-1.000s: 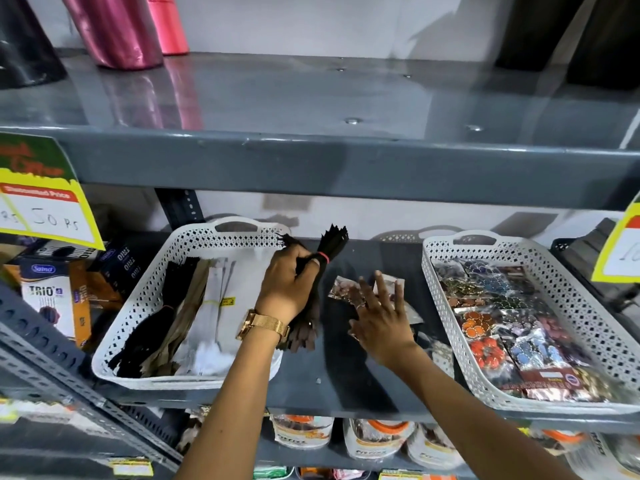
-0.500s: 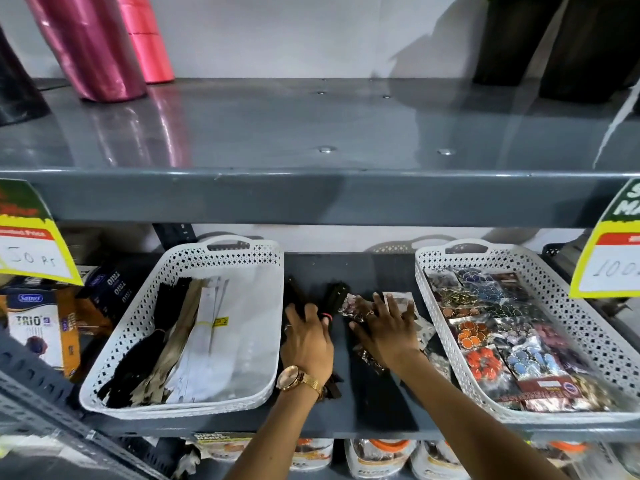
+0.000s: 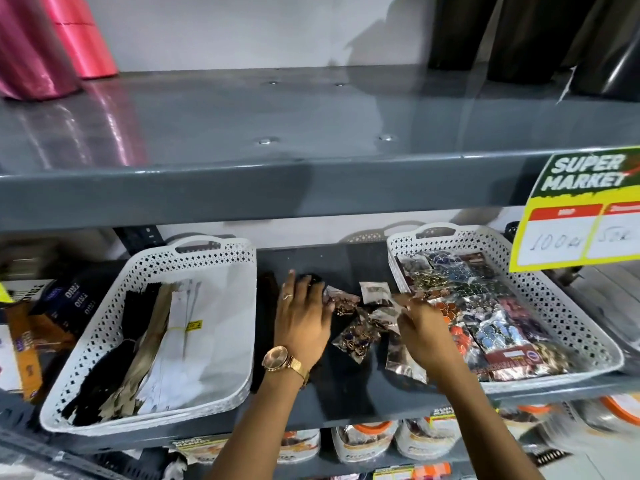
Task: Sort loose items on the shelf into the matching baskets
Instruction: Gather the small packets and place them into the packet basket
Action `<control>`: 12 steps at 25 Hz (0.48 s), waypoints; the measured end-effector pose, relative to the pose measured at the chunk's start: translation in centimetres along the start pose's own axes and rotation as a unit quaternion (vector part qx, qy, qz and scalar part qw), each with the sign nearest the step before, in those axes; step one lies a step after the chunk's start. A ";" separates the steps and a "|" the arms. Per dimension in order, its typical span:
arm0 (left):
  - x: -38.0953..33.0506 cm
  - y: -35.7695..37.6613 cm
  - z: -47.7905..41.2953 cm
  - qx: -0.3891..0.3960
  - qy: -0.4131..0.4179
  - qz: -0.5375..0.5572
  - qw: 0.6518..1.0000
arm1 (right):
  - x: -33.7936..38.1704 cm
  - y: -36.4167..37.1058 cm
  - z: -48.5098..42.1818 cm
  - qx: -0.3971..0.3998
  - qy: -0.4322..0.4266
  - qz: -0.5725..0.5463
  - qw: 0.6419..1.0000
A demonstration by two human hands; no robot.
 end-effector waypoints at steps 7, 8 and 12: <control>-3.6 7.8 -2.9 0.343 0.074 0.019 0.936 | 1.0 3.3 5.0 0.110 0.028 0.156 0.981; -3.4 8.6 -3.1 0.366 0.073 0.015 0.928 | 0.8 3.2 5.1 0.106 0.048 0.165 0.979; -2.8 10.5 -2.6 0.358 0.088 0.043 0.928 | 0.9 4.0 5.2 0.132 0.078 0.144 0.978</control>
Point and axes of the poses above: each hand's wrist, its own z-axis away from the middle knuckle, its own y-axis out of the palm, x = y × z, the point moved 4 cm from there along -z, towards the middle knuckle, and after that the axes turned 13 degrees about z, right-handed, at the moved point
